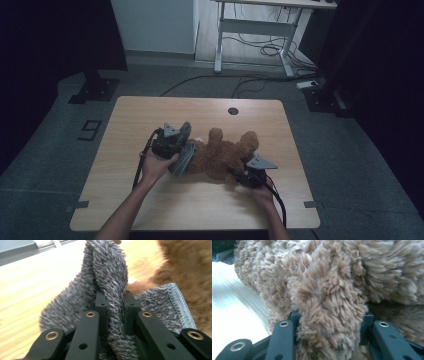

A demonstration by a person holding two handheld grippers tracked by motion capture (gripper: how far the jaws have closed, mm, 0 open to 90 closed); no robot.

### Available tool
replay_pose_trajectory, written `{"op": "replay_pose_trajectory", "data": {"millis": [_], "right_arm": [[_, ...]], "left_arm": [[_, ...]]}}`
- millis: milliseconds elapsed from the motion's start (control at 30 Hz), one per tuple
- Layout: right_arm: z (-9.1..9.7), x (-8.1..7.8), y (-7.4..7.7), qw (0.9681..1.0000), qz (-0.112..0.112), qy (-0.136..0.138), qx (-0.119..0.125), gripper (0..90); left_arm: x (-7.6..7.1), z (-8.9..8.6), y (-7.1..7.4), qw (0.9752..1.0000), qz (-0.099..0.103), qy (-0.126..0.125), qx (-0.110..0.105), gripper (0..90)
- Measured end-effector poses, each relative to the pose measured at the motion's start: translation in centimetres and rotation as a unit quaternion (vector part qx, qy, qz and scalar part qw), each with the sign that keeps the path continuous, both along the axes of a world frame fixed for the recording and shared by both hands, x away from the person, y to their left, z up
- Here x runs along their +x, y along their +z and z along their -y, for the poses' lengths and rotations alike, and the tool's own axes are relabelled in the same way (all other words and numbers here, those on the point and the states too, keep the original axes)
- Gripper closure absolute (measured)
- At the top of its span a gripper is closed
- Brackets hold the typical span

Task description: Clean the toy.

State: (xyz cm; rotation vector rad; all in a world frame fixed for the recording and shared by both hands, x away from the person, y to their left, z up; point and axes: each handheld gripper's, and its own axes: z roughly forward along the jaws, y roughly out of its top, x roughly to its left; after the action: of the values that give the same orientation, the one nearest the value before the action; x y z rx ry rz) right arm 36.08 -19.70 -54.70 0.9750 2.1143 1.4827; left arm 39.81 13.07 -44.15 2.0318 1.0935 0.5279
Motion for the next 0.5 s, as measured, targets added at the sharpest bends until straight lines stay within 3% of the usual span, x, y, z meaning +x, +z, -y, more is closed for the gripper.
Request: {"op": "replay_pose_trajectory", "data": {"millis": [100,267,367,500], "right_arm": [[0.0,0.1,0.0,1.0,0.0,0.001,0.001,55.6],[0.1,0.1,0.0,1.0,-0.003,0.001,0.003,55.6],[0.1,0.1,0.0,1.0,-0.005,0.001,0.006,55.2],[0.1,0.0,0.1,1.0,-0.007,0.001,0.002,55.1]], "left_arm": [[-0.2,0.6,0.3,0.9999,0.0,-0.008,-0.009,78.2],[-1.5,3.4,1.8,0.9981,0.02,-0.051,-0.027,78.2],[-2.7,6.5,2.8,0.9949,0.039,-0.087,-0.034,78.1],[-3.3,10.9,3.5,0.9911,0.057,-0.12,-0.009,78.1]]}}
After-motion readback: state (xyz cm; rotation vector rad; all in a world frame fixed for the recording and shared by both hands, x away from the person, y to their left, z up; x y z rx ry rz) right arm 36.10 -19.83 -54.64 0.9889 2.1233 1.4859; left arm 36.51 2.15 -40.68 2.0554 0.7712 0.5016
